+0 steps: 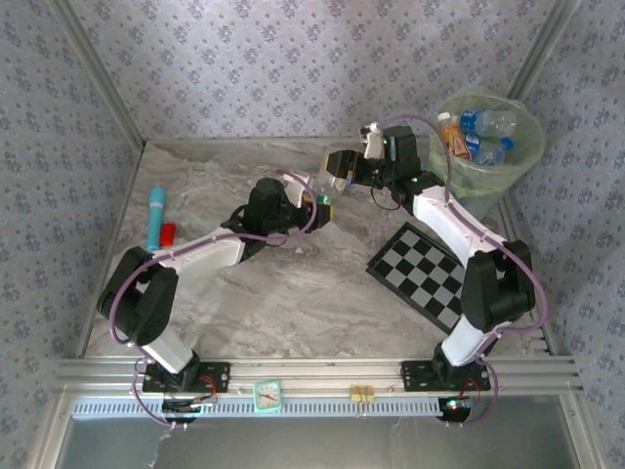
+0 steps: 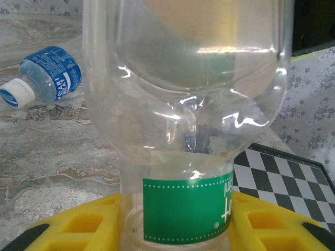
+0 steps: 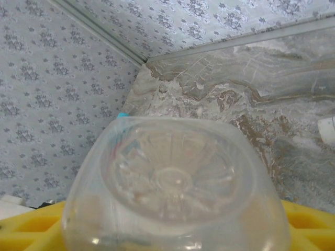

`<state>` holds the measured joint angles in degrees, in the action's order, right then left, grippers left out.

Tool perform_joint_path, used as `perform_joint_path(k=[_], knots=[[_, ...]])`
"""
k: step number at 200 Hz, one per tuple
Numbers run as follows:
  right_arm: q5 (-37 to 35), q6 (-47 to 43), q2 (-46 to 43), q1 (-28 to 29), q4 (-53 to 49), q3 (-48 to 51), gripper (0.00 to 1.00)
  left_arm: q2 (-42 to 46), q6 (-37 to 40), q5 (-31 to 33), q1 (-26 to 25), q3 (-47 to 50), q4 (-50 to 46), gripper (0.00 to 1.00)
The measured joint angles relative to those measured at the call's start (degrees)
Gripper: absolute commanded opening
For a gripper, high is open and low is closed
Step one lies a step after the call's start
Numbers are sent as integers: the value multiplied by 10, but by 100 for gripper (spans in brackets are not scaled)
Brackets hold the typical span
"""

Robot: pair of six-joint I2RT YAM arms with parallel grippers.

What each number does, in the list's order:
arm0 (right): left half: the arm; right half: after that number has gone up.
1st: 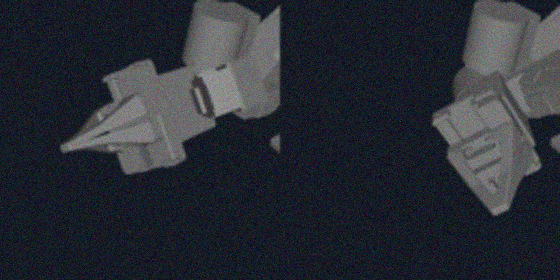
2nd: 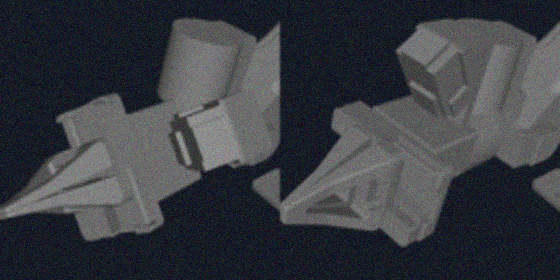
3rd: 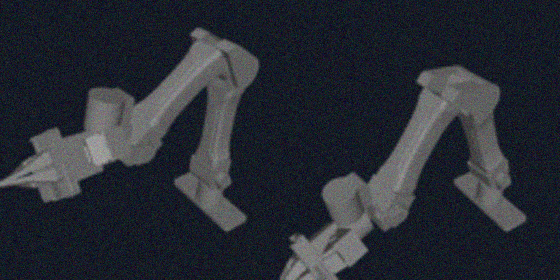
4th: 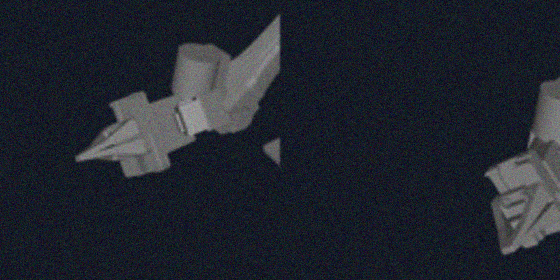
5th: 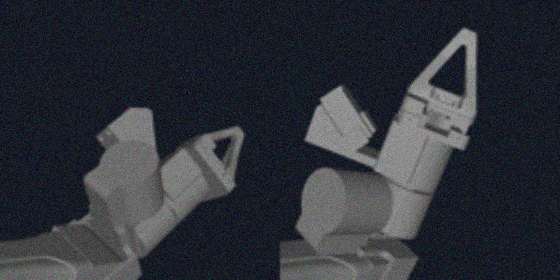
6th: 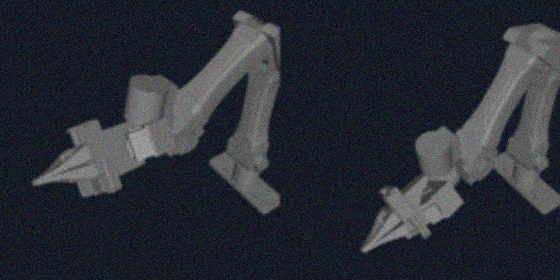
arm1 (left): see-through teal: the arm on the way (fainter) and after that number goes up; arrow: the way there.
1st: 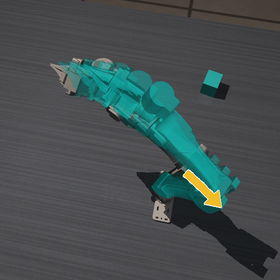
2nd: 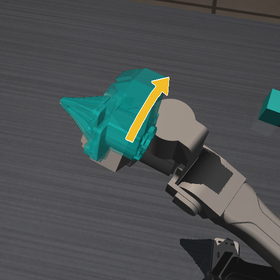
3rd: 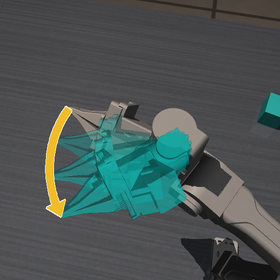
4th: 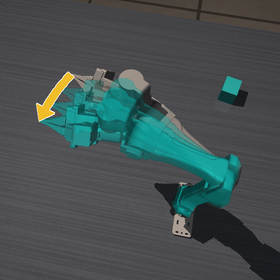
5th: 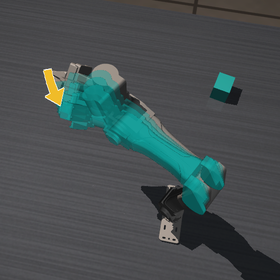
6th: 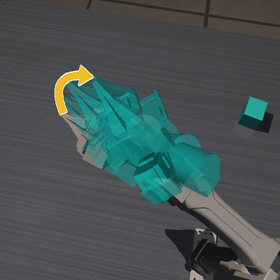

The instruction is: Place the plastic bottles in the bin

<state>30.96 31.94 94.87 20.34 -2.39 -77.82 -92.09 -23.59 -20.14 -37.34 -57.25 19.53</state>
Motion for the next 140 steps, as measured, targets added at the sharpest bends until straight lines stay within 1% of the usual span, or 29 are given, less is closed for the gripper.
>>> perform_joint_path(k=[10, 19, 32, 48, 65, 87, 99, 140], knots=[[1, 4, 0, 0, 1, 0, 56, 0, 0, 2, -2, 0, 0, 46], [3, 5, 0, 0, 3, 0, 52, 0, 0, 3, -2, 0, 0, 52], [4, 3, 0, 0, 5, 0, 50, 1, 1, 5, -3, 0, 0, 65], [3, -1, 0, -1, 4, 0, 51, 6, 3, 9, -3, 2, 0, 86], [-1, -16, -6, -5, -12, -1, 51, 17, -5, 23, -3, 6, -1, 99], [-15, -50, -29, -23, -69, -14, 51, 38, -7, 47, -3, 12, -2, 100], [-26, -73, -50, -43, -105, -31, 51, 46, -9, 56, 0, 12, -3, 100], [-64, -135, -133, -154, -202, -129, 50, 50, -16, 76, 7, 15, -4, 100]])
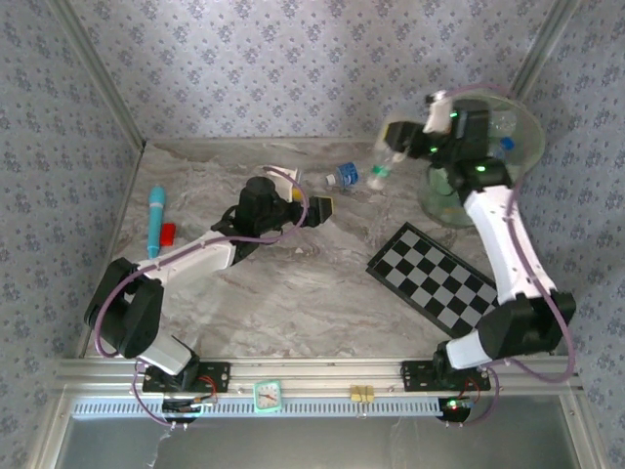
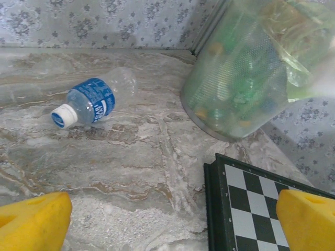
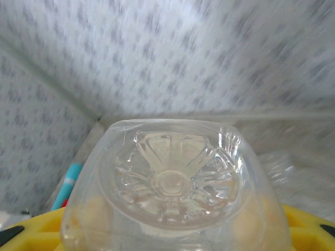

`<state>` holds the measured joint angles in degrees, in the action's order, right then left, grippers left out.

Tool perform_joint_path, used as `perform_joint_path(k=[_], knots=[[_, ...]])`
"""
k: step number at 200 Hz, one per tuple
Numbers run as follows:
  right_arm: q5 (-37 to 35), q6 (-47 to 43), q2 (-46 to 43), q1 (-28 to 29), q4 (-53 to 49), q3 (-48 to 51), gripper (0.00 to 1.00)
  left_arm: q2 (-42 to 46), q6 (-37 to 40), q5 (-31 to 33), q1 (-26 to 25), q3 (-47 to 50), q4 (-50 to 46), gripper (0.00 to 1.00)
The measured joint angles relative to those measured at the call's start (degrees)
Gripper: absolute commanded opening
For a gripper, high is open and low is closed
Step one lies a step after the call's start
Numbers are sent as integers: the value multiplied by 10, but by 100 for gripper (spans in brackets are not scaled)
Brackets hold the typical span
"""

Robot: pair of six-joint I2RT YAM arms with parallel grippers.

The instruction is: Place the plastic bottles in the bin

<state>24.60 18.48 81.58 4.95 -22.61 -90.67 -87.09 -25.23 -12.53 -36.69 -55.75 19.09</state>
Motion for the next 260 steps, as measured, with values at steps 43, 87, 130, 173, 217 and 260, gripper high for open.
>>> perform_joint_path(k=[43, 87, 130, 173, 217, 260], knots=[[-55, -42, -61, -114, -58, -68, 49, 0, 0, 8, 3, 3, -13, 100], [-134, -62, -72, -202, -66, -73, 48, 0, -13, 21, 22, 20, -20, 100], [-169, -59, -37, -233, -31, -65, 46, 0, -24, 28, 28, 20, -26, 100], [-160, -19, 29, -234, 15, -43, 45, 0, -32, 30, 30, 20, -26, 100], [-140, 30, 70, -229, 35, -1, 46, 0, -34, 30, 30, 20, -26, 100], [-130, 47, 86, -216, 25, 0, 62, 0, -34, 30, 36, 23, -27, 100]])
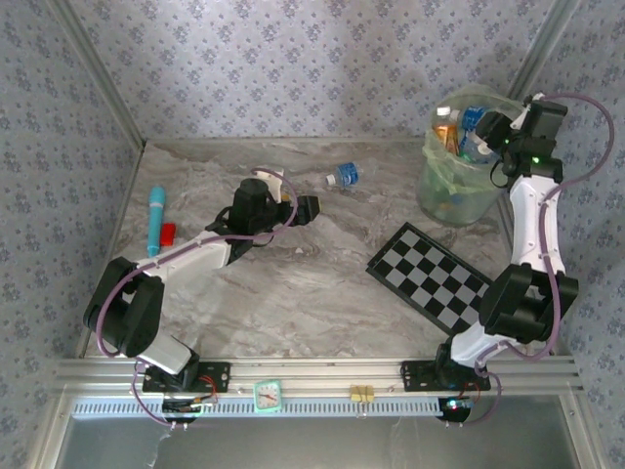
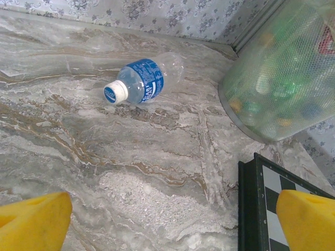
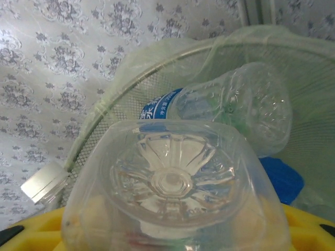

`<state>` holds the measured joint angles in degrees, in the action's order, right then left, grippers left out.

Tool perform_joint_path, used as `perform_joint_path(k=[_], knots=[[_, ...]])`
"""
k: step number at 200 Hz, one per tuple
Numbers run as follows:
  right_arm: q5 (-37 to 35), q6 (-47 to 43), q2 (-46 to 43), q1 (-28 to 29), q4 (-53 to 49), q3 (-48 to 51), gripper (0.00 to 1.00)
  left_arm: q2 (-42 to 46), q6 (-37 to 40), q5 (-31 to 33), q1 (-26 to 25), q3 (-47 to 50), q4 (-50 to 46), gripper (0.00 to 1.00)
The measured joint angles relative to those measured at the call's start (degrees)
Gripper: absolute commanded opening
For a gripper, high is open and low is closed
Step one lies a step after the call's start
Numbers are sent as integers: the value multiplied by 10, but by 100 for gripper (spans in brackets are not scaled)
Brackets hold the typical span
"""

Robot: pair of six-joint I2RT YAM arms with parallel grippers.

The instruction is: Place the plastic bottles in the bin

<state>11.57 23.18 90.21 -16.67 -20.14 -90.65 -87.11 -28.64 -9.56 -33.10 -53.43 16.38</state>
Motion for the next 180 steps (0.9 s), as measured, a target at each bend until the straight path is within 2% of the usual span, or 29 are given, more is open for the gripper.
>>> perform_joint_path(k=[13, 47, 108, 115, 140, 180], knots=[[-4, 1, 1, -2, -4, 0, 70, 0, 0, 0, 2, 0, -3, 100], [-35, -10, -3, -13, -37, -2, 77, 0, -5, 0, 6, 0, -3, 100], [-91, -57, -29, -16, -82, -84, 79, 0, -12, 0, 6, 0, -3, 100], [-94, -62, -31, -16, -83, -94, 77, 0, -13, 0, 7, 0, -3, 100], [-89, -77, -29, -15, -85, -119, 62, 0, -14, 0, 8, 0, -3, 100], [-60, -80, 14, -5, -94, -153, 53, 0, -15, 0, 8, 0, -3, 100]])
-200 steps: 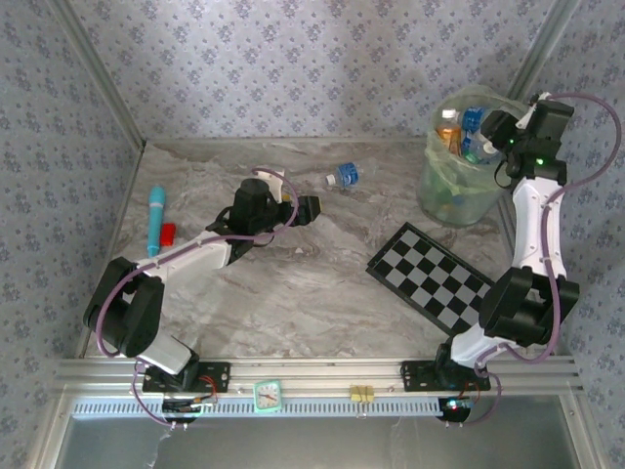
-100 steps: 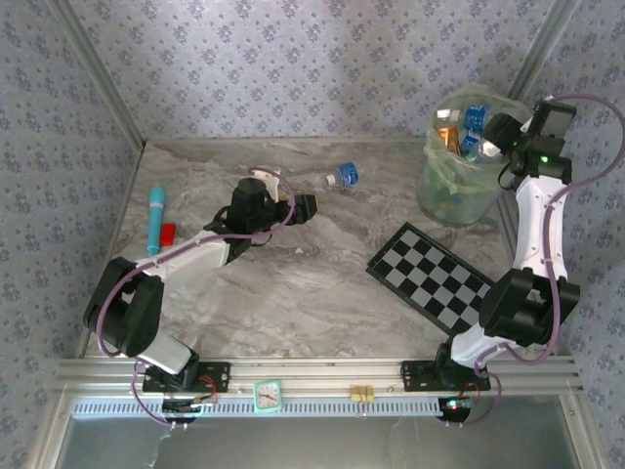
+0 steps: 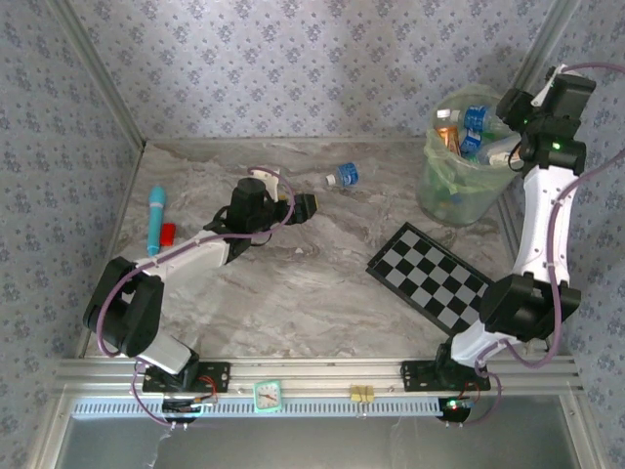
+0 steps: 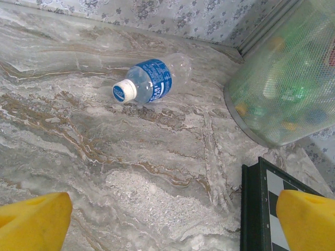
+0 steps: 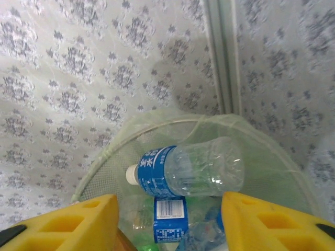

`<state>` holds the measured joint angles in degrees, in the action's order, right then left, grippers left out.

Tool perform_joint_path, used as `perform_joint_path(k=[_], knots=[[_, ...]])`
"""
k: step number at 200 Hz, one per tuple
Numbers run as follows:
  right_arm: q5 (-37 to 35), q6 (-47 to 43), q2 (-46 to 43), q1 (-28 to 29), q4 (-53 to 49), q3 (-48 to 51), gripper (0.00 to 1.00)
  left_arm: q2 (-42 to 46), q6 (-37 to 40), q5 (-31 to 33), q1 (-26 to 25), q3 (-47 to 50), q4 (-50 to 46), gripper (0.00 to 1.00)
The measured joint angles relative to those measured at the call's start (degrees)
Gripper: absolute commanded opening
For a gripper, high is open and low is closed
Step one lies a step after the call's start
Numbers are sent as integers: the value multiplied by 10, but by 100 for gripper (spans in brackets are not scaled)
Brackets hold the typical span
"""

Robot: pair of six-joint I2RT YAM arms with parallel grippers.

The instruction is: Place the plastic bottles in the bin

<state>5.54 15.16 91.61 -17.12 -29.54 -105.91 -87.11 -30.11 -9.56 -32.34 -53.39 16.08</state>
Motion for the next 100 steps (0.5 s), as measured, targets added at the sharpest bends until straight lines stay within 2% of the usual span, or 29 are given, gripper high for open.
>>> perform_joint_path(k=[31, 56, 100], knots=[[9, 10, 10, 2, -5, 41, 52, 0, 0, 0, 0, 0, 0, 100], [12, 18, -5, 3, 34, 97, 52, 0, 0, 0, 0, 1, 0, 100], [35, 26, -6, -6, 54, 102, 54, 0, 0, 0, 1, 2, 0, 100]])
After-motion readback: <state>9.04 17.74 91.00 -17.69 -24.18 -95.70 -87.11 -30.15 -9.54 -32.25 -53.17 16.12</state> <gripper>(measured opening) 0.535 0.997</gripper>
